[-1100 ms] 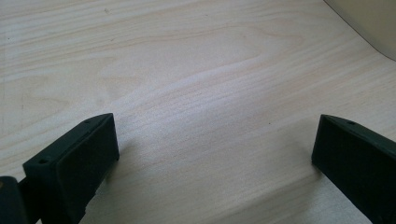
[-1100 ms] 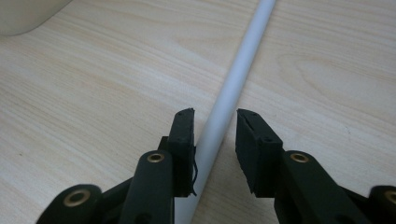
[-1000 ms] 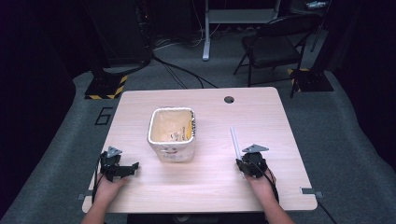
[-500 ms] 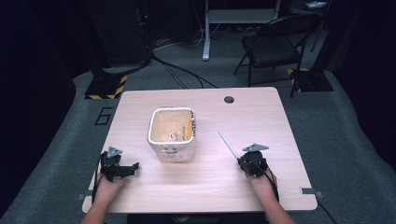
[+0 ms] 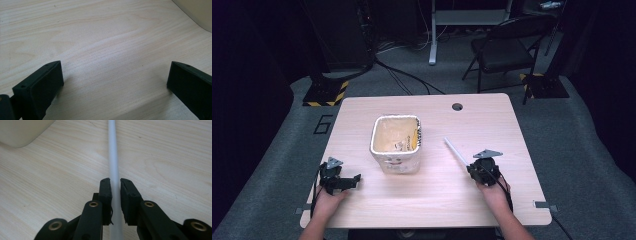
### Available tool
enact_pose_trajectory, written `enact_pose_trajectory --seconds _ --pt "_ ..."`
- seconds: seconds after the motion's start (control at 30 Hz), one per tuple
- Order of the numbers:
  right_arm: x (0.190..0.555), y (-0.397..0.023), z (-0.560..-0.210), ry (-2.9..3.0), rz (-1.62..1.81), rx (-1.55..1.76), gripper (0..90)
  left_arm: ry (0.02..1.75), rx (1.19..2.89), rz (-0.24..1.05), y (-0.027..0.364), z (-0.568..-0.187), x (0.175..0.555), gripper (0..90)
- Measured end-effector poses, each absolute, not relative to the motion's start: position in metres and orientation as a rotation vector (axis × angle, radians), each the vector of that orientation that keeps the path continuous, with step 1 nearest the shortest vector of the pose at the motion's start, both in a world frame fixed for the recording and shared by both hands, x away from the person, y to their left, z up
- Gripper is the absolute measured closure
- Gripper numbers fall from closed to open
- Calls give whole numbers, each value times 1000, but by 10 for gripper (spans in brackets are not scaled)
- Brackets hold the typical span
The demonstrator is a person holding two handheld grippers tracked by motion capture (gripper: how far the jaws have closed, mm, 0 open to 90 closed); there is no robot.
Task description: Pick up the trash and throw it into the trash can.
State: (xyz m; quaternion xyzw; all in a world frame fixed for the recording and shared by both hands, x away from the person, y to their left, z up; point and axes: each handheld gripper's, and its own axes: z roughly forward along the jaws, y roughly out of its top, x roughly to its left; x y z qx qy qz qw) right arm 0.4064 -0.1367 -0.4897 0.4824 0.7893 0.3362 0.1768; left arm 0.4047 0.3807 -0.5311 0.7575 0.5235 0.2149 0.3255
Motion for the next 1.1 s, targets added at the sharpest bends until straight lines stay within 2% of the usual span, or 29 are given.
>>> enact_pose_trajectory --seconds 1.1 --pt "400 -135 -434 2283 1043 1247 792 1373 1986 563 381 -531 405 3"
